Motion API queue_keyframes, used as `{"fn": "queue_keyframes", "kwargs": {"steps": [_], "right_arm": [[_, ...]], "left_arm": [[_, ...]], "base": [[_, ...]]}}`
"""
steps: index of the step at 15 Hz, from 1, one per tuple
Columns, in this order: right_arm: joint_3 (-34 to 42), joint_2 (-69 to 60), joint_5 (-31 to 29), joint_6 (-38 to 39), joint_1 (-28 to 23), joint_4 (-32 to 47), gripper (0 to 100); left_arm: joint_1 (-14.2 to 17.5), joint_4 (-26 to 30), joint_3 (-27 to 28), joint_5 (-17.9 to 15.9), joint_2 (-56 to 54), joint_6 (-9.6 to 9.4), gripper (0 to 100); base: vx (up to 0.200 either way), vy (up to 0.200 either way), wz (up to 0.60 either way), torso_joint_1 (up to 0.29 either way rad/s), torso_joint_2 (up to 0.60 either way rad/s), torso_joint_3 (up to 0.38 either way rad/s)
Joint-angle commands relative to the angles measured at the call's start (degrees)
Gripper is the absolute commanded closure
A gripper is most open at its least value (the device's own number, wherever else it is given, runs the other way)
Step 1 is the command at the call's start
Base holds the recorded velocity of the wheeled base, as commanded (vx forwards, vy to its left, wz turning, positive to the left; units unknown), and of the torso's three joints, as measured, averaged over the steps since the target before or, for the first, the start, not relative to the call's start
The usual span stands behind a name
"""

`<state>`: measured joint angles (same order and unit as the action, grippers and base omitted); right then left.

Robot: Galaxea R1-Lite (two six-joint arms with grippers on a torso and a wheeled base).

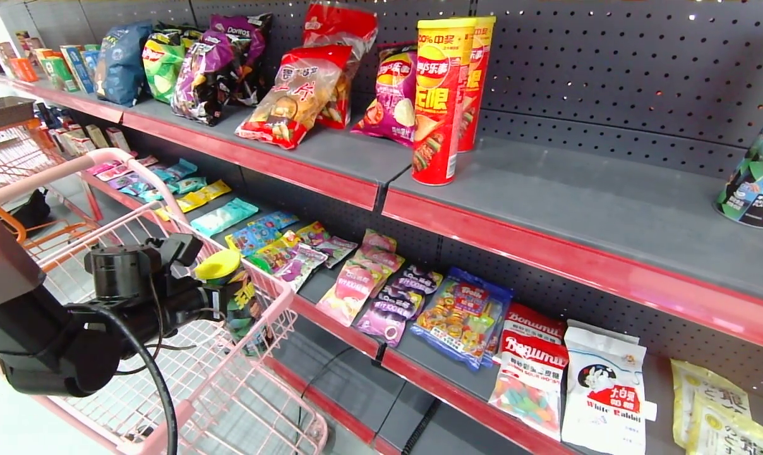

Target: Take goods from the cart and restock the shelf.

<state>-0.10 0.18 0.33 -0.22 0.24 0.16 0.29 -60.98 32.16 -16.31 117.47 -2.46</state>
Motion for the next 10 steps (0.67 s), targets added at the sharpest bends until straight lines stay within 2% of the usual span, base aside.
{"fn": "queue_keyframes", "kwargs": {"steps": [1, 3, 4, 6, 7, 8, 9, 10], "right_arm": [[0.01, 0.08, 0.02, 0.04, 0.02, 0.02, 0], [0.01, 0.08, 0.02, 0.04, 0.02, 0.02, 0], [0.01, 0.08, 0.02, 0.04, 0.02, 0.02, 0], [0.01, 0.08, 0.02, 0.13, 0.02, 0.02, 0], [0.01, 0.08, 0.02, 0.13, 0.02, 0.02, 0], [0.01, 0.08, 0.02, 0.13, 0.02, 0.02, 0], [0.01, 0.08, 0.02, 0.13, 0.02, 0.02, 0], [0.01, -0.01, 0.02, 0.04, 0.02, 0.02, 0]], "left_arm": [[0.85, 0.33, -2.89, -0.04, -5.06, 0.09, 100], [1.2, 1.21, -6.06, 0.05, -11.74, 0.44, 100], [2.52, 5.96, -6.85, -0.12, -20.35, 0.53, 100], [3.66, 19.84, -3.59, -0.56, -33.53, 1.32, 100], [3.57, 28.81, -1.13, -0.92, -41.18, 2.73, 100], [3.49, 34.61, 0.01, -1.36, -46.45, 3.25, 100], [3.49, 44.89, 0.8, -2.94, -55.95, 3.17, 100], [3.49, 50.96, 0.8, -3.73, -63.15, 3.08, 100]], "base": [[0.0, 0.0, 0.0, 0.0, 0.0, 0.0], [0.0, 0.0, 0.0, 0.0, 0.0, 0.0], [0.0, 0.0, 0.0, 0.0, 0.0, 0.0], [0.0, 0.0, 0.0, 0.0, 0.0, 0.0], [0.0, 0.0, 0.0, 0.0, 0.0, 0.0], [0.0, 0.0, 0.0, 0.0, 0.0, 0.0], [0.0, 0.0, 0.0, 0.0, 0.0, 0.0], [0.0, 0.0, 0.0, 0.0, 0.0, 0.0]]}}
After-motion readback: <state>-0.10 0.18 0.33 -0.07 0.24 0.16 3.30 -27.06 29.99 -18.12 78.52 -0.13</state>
